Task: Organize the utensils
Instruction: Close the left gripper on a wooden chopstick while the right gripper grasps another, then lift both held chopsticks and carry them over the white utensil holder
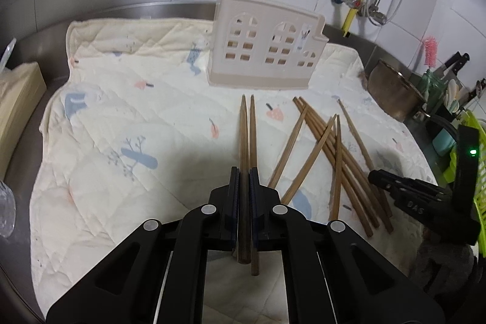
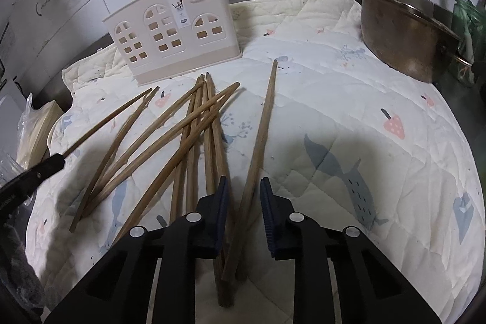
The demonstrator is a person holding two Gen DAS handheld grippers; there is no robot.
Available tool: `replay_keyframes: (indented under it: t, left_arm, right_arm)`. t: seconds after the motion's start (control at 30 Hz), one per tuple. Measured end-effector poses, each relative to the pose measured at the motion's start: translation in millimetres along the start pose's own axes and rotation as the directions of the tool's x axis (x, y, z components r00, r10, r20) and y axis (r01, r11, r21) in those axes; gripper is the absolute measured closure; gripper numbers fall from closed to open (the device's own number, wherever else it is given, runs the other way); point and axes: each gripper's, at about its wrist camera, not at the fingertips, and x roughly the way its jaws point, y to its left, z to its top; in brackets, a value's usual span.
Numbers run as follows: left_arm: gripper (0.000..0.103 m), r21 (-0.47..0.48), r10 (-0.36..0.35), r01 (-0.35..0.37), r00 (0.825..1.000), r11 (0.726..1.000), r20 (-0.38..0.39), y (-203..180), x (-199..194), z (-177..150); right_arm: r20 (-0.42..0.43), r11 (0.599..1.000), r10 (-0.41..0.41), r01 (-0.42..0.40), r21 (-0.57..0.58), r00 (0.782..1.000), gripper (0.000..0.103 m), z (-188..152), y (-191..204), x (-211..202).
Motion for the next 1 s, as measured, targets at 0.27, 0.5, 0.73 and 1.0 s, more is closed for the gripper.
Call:
replay_keyframes:
  t: [0.27, 0.5, 0.73, 1.0]
  left_arm:
    - [0.098, 0.018, 0.002, -0.003, 1.000, 1.000, 0.016, -1.5, -5.3, 6.5]
    - [0.098, 0.013, 0.001, -0.002, 1.000, 1.000, 0.020, -0.2, -8.9, 11.0]
    - [0.098, 0.025, -0.001, 0.000, 0.999, 1.000, 0.051, -3.7, -23.4, 19.8]
    - [0.098, 0.049, -0.014, 0.010, 0.997, 0.999, 0.082, -8.5, -40.7, 36.9]
  right_arm:
    - [-0.015, 0.998, 0.011, -0.010, 0.061, 1.000, 0.093, -0.8, -8.4, 3.7]
    - [0.010, 0.999, -0.006, 0.006, 0.042, 1.000, 0.096, -1.7, -6.4, -2.6]
    - [0.117, 0.999, -0.031, 0.033, -0.016, 0.993, 0.096, 7.7, -4.5, -40.2]
    - [0.223, 0.994, -0.007, 0.032, -0.107, 0.975, 0.096, 42.7, 2.9, -78.9]
